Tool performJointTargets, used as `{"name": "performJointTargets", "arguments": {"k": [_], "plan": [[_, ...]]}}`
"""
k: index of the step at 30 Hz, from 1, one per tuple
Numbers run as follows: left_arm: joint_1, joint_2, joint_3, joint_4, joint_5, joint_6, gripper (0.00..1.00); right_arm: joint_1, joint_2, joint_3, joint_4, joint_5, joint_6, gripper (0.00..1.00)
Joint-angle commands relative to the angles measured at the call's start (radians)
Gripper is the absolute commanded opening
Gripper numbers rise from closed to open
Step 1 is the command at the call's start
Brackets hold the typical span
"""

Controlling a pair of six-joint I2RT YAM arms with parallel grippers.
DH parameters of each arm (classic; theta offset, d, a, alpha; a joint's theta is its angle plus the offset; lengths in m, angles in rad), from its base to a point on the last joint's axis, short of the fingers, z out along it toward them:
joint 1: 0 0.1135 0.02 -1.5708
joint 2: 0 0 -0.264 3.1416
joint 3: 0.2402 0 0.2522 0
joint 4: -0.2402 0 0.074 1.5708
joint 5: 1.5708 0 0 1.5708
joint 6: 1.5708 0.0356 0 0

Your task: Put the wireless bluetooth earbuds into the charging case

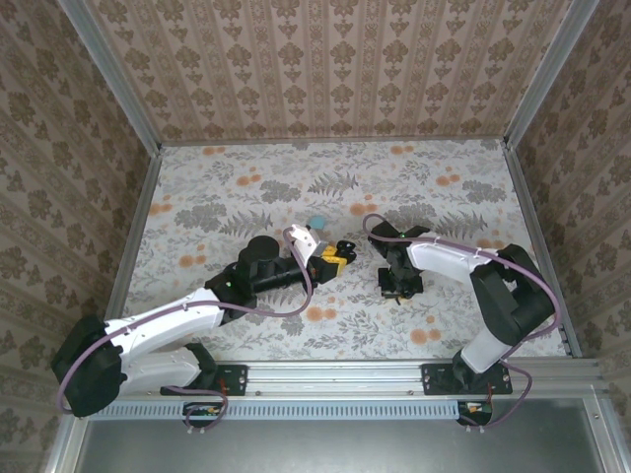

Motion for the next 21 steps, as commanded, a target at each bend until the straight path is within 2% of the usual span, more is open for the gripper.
{"name": "performJointTargets", "arguments": {"k": [1,10,15,21], "plan": [[-0.01,-0.013,0.007,-0.009,-0.01,0.028,0.0,0.006,-0.086,0.02,-0.023,0.033,0.025,0.12],[-0.01,0.008,0.053,0.015,-0.003,0.065,0.0,0.006,-0.343,0.067,-0.035,0.052,0.072,0.08],[-0.014,0.003,0.051,0.092,-0.052,0.096,0.0,0.006,-0.525,0.097,0.012,0.071,0.12,0.08],[-0.025,0.007,0.035,0.214,-0.133,0.122,0.0,0.009,-0.647,0.123,0.106,0.037,0.178,0.07]]}}
